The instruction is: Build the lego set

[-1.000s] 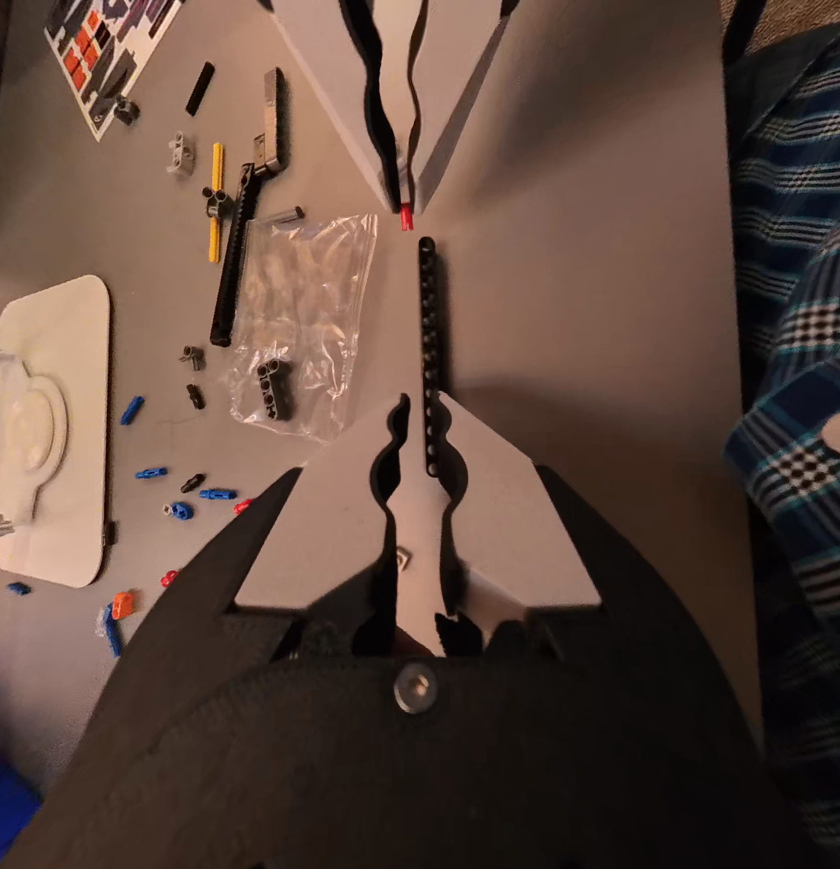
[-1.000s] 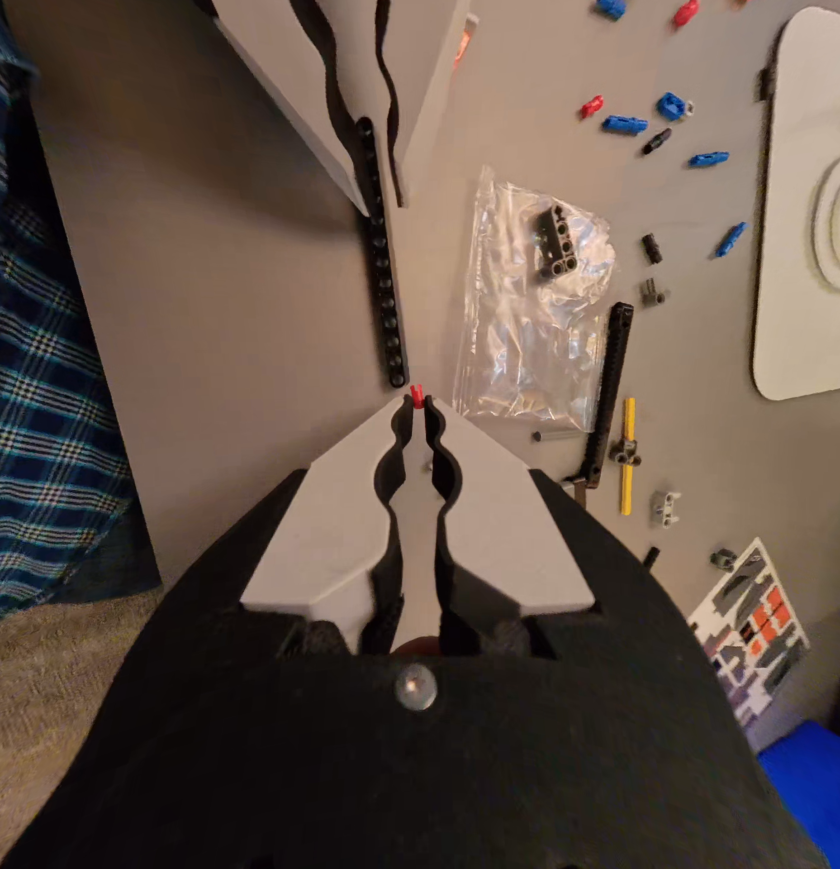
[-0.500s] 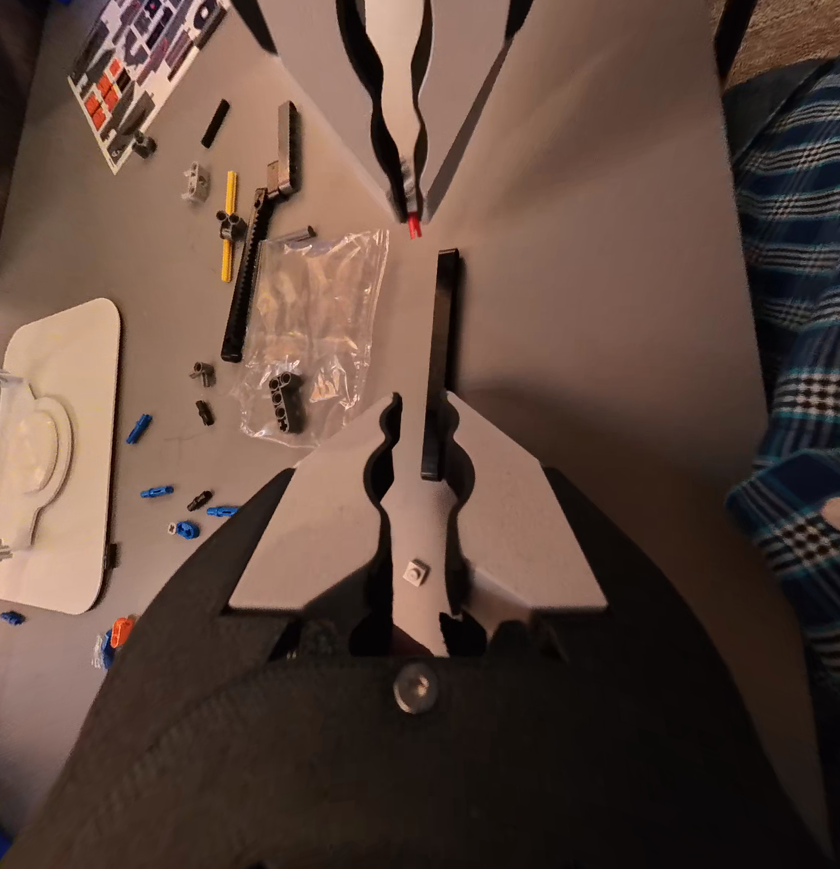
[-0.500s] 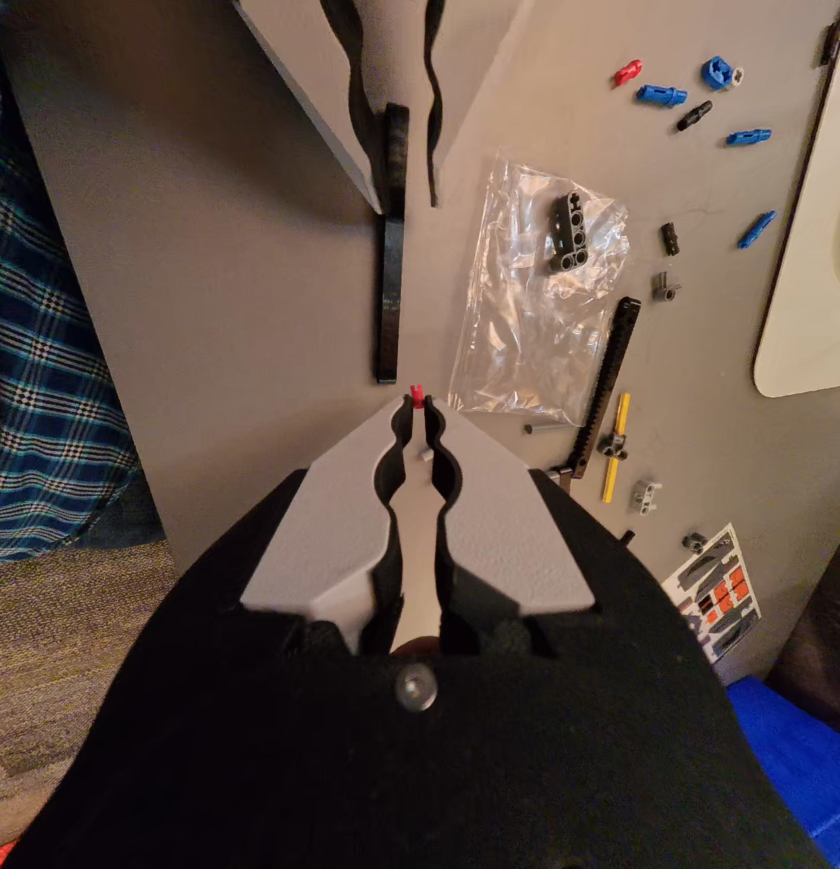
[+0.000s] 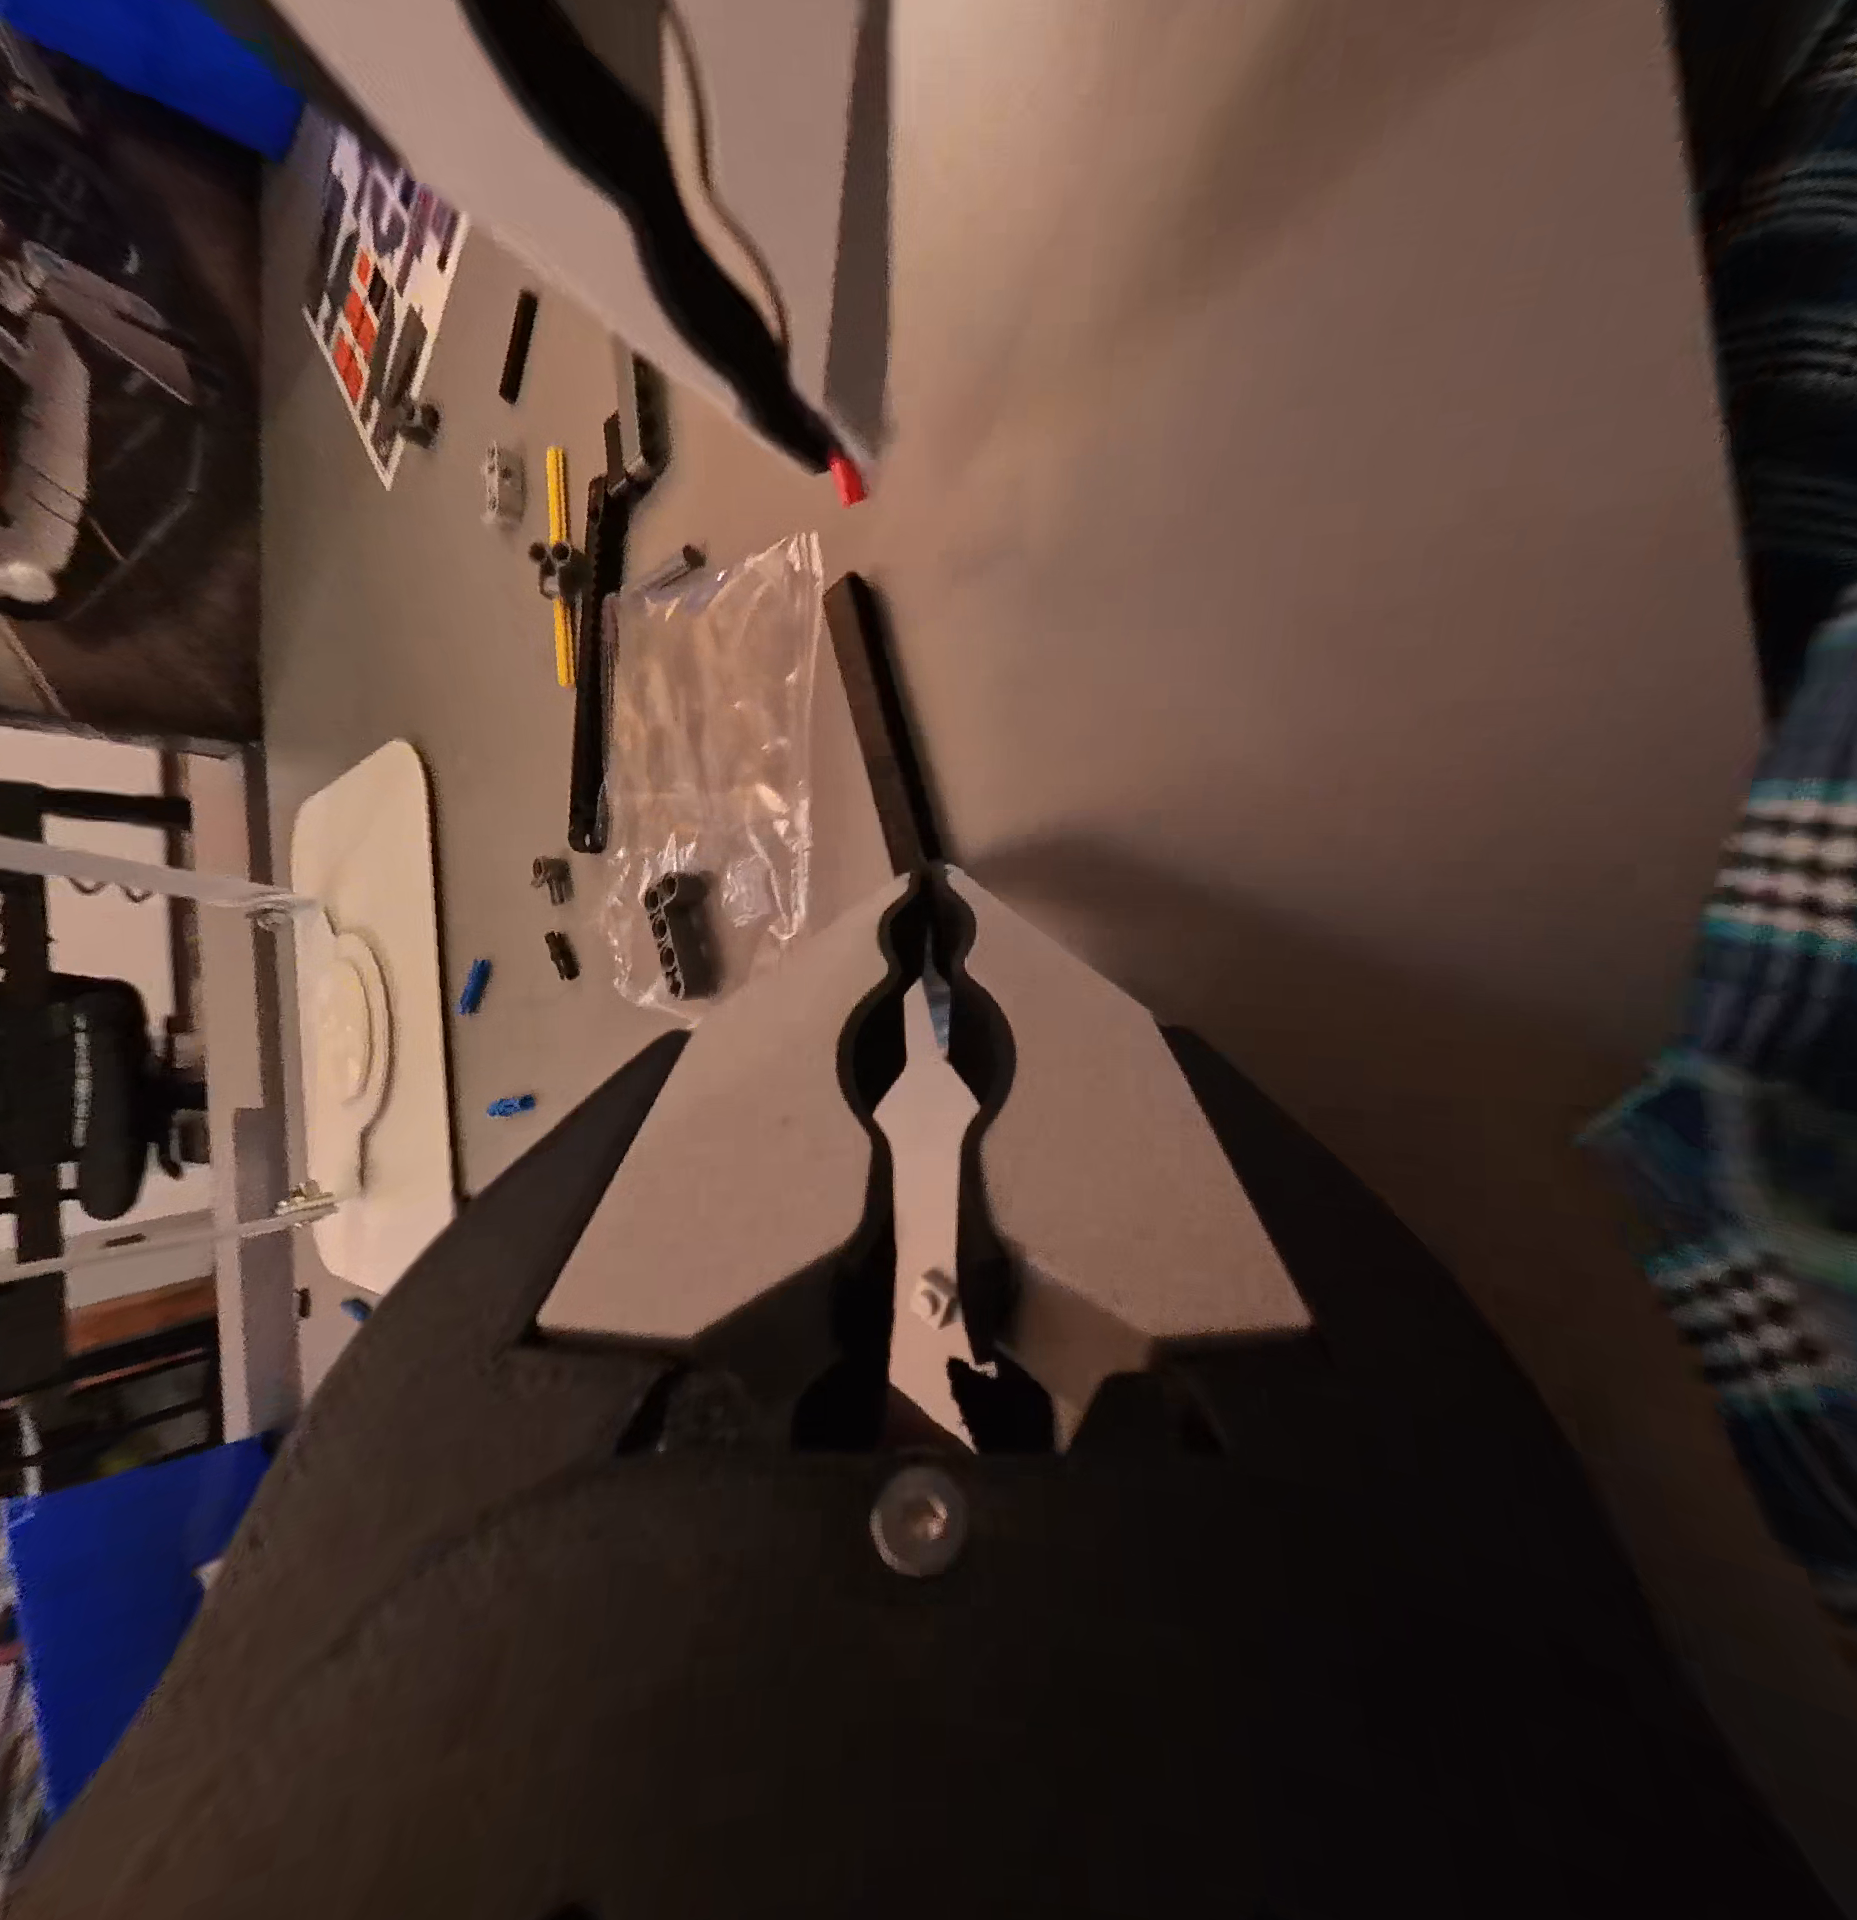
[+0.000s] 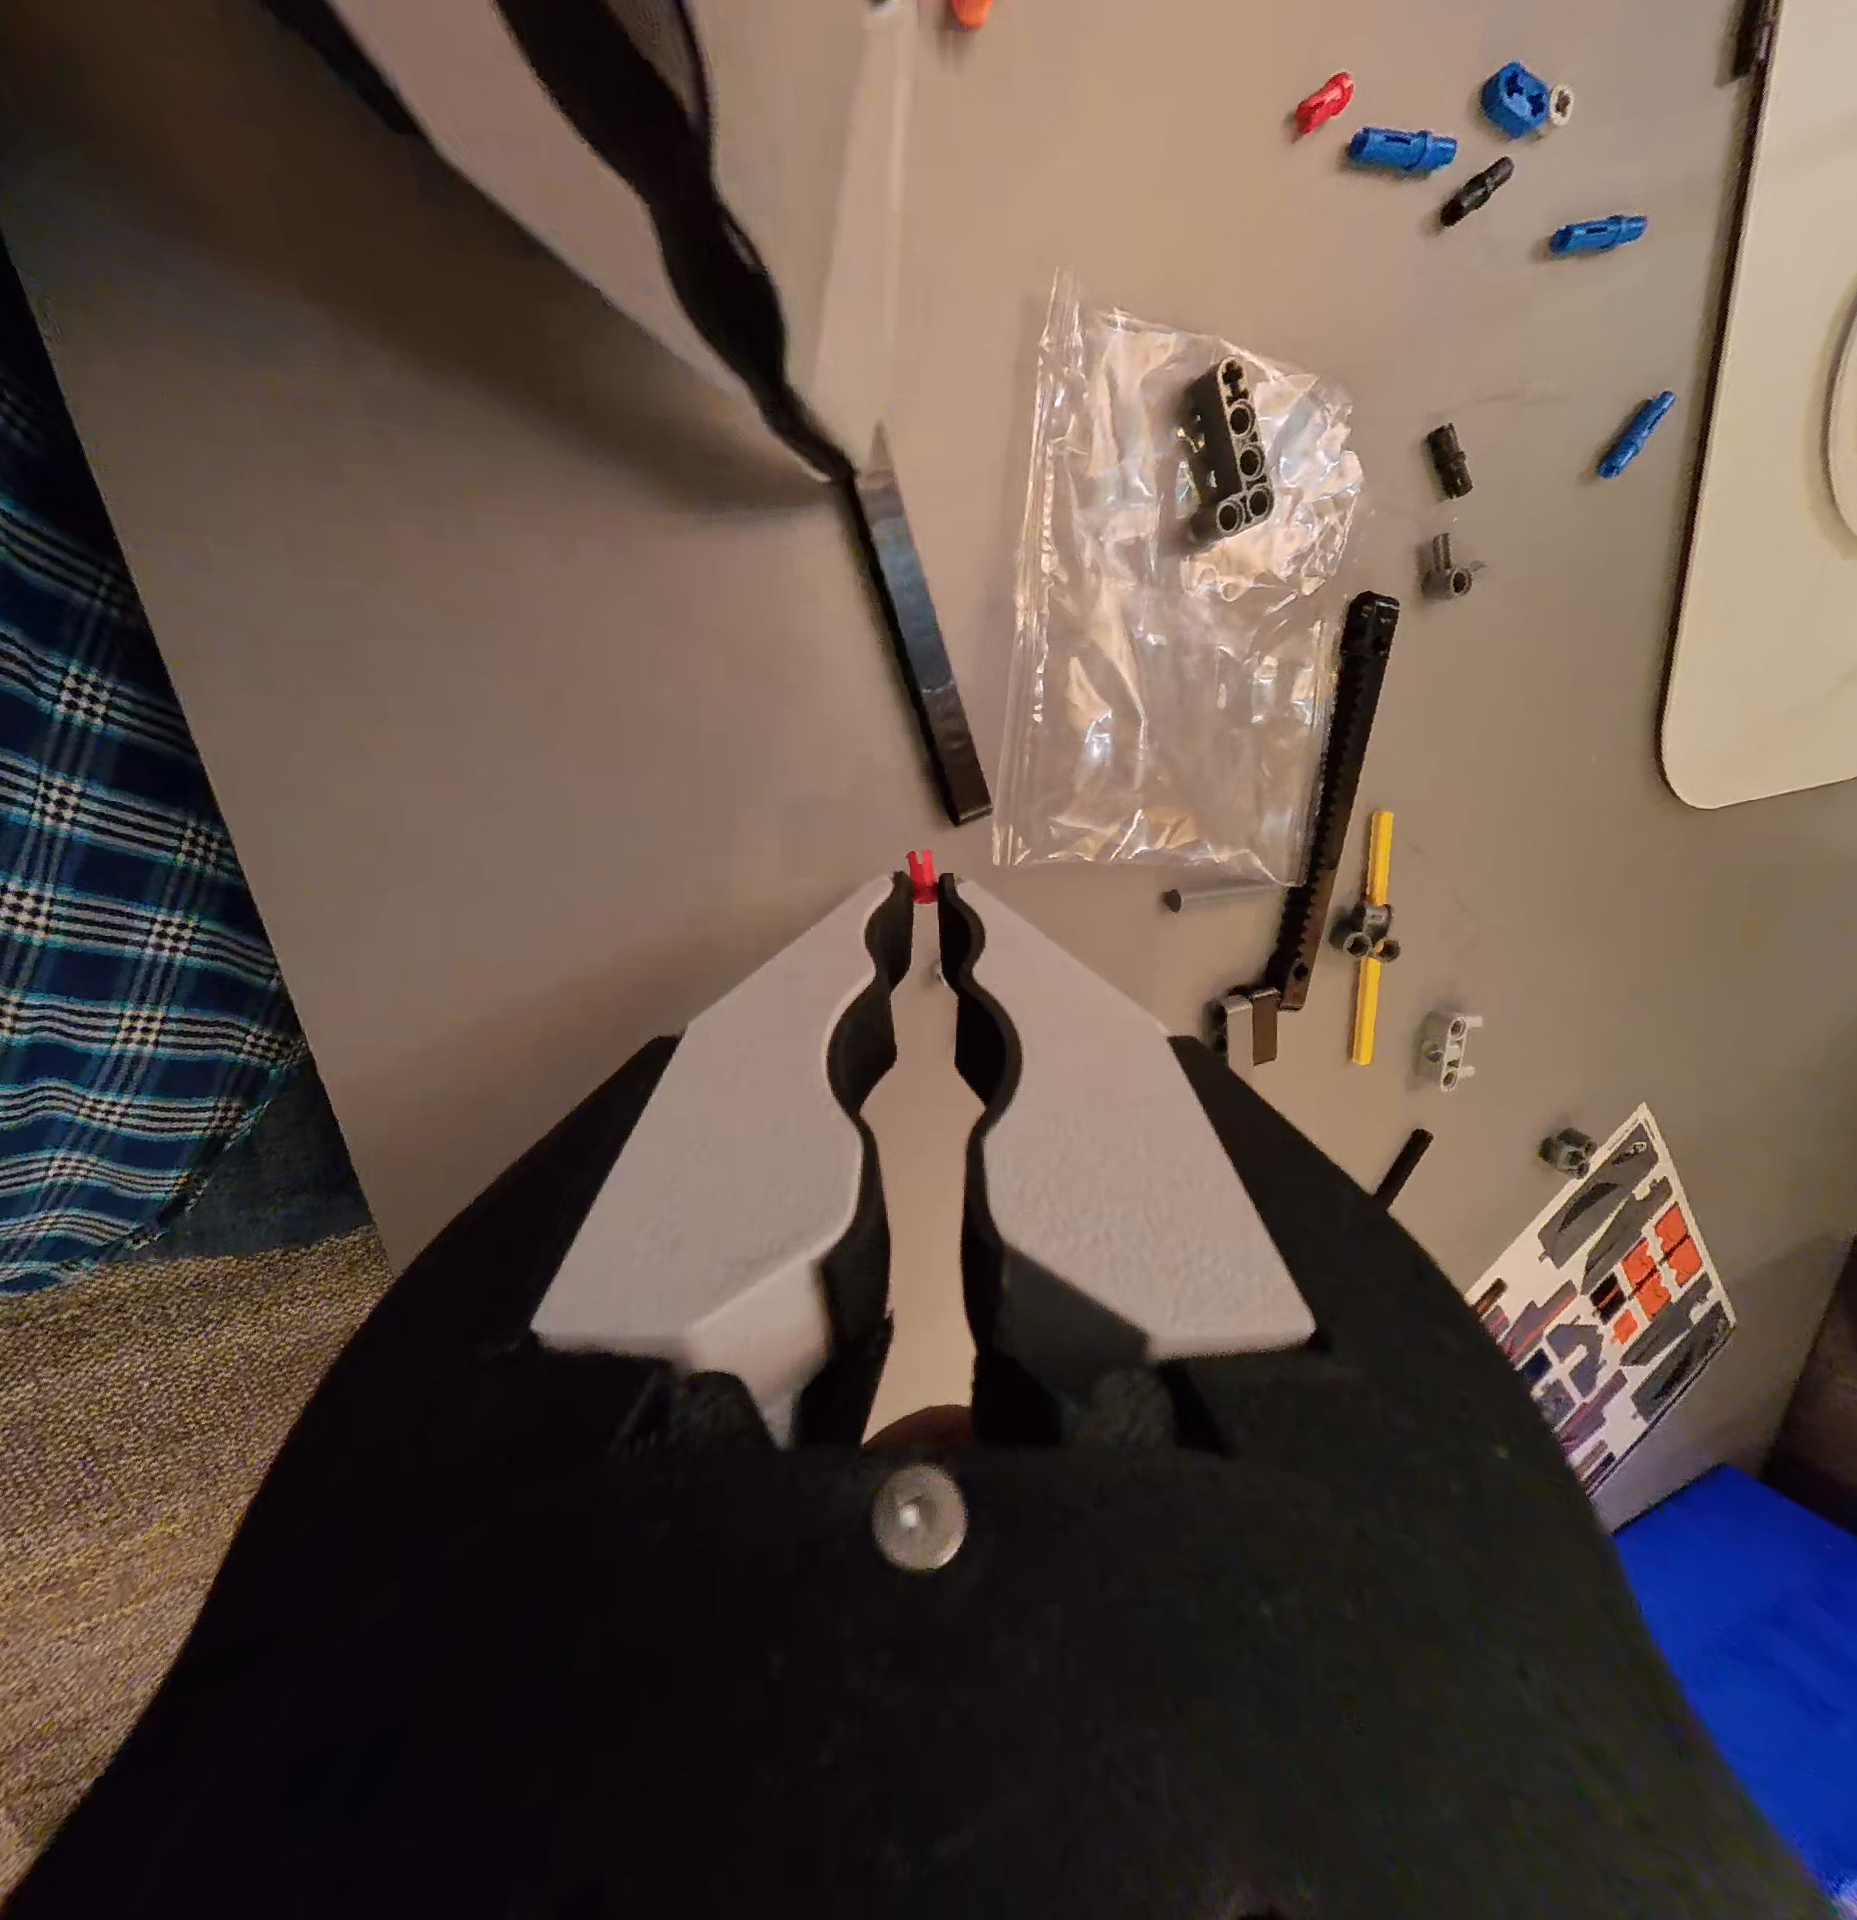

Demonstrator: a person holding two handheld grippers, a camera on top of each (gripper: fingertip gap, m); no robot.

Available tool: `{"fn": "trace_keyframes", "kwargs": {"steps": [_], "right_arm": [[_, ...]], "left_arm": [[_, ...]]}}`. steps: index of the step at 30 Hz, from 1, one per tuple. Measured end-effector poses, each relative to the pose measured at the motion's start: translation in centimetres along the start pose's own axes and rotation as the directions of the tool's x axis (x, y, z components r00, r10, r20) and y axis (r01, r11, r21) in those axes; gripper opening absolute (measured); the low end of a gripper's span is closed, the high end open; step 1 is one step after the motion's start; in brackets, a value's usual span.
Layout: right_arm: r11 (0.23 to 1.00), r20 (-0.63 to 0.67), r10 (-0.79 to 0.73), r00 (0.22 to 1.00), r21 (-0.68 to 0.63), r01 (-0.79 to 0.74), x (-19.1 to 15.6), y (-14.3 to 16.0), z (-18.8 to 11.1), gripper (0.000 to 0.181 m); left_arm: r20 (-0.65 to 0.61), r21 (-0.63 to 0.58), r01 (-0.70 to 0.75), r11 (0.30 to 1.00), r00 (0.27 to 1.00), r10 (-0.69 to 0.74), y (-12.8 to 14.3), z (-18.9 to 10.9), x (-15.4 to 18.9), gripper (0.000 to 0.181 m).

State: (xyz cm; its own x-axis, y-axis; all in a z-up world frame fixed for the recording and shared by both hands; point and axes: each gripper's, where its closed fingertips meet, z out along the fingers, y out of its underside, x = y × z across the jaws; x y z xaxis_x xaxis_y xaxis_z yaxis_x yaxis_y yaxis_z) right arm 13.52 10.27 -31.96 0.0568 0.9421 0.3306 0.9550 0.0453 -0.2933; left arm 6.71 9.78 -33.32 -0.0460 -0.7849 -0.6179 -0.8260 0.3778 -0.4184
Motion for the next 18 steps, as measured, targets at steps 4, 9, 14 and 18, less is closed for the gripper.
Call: {"fn": "trace_keyframes", "kwargs": {"steps": [4, 9, 14, 18], "right_arm": [[1.000, -0.016, 0.015, 1.000, 0.017, -0.014, 0.1, 0.3, -0.1, 0.002], [0.998, -0.022, 0.042, 0.999, 0.039, -0.041, -0.1, 0.5, -0.2, 0.002], [0.998, -0.031, 0.046, 0.998, 0.051, -0.045, 0.4, 0.5, -0.4, 0.002], [0.999, -0.023, 0.018, 1.000, 0.042, -0.017, 0.5, 0.2, -0.3, 0.002]], "left_arm": [[-0.025, 0.028, 0.003, 1.000, 1.000, -0.002, -0.8, -0.3, 1.2, 0.000], [-0.033, 0.080, 0.213, 0.974, 0.977, -0.211, -1.0, -1.1, -1.1, 0.007], [-0.093, 0.051, 0.260, 0.964, 0.963, -0.255, -0.7, -0.5, -1.3, 0.010], [-0.121, 0.015, 0.247, 0.969, 0.962, -0.244, -0.2, 0.0, -0.6, 0.007]]}}
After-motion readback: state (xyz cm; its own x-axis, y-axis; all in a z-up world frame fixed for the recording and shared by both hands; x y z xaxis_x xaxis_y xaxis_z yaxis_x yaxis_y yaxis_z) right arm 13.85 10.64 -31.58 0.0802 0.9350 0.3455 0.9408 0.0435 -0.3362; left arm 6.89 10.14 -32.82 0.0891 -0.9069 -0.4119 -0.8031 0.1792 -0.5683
